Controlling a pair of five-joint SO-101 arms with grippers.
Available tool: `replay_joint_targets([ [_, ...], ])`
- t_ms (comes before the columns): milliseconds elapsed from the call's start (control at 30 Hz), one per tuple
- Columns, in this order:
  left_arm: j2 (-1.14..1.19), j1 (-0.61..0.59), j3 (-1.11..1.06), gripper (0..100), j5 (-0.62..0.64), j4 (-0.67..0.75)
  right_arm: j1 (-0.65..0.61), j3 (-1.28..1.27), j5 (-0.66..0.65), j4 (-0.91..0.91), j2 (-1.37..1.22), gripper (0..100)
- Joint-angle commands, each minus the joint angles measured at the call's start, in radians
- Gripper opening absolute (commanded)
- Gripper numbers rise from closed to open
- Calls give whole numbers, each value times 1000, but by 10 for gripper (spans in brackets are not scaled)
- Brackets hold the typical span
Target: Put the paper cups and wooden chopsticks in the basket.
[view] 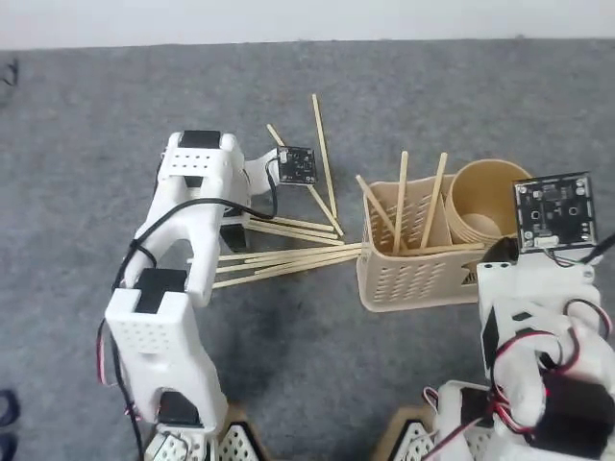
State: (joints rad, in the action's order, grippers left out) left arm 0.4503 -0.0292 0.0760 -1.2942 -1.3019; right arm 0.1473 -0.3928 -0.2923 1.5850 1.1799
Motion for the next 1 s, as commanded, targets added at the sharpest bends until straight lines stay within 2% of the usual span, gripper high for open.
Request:
replay_joint_targets([
  [0, -46, -38, 39, 312, 74, 215, -4, 9, 3, -13, -22, 8],
  [67, -12, -51, 25, 312, 152, 361, -4, 9, 3, -13, -22, 8],
  [133, 38, -52, 18, 312, 198, 440, -4, 9, 3, -13, -22, 8],
  [333, 181, -41, 15, 312, 203, 450, -4, 9, 3, -15, -22, 8],
  [467, 190, -44, 16, 312, 144, 327, -4, 9, 3, -19, -22, 8],
  [600, 155, -52, 13, 312, 103, 262, -4, 9, 3, -19, -22, 8],
  [700, 130, -48, 13, 312, -8, 173, -4, 9, 3, -19, -22, 8],
  [867, 94, -44, 19, 312, -101, -14, -4, 9, 3, -19, -21, 8],
  [967, 81, -48, 19, 311, -104, -25, -4, 9, 3, -19, -19, 8],
])
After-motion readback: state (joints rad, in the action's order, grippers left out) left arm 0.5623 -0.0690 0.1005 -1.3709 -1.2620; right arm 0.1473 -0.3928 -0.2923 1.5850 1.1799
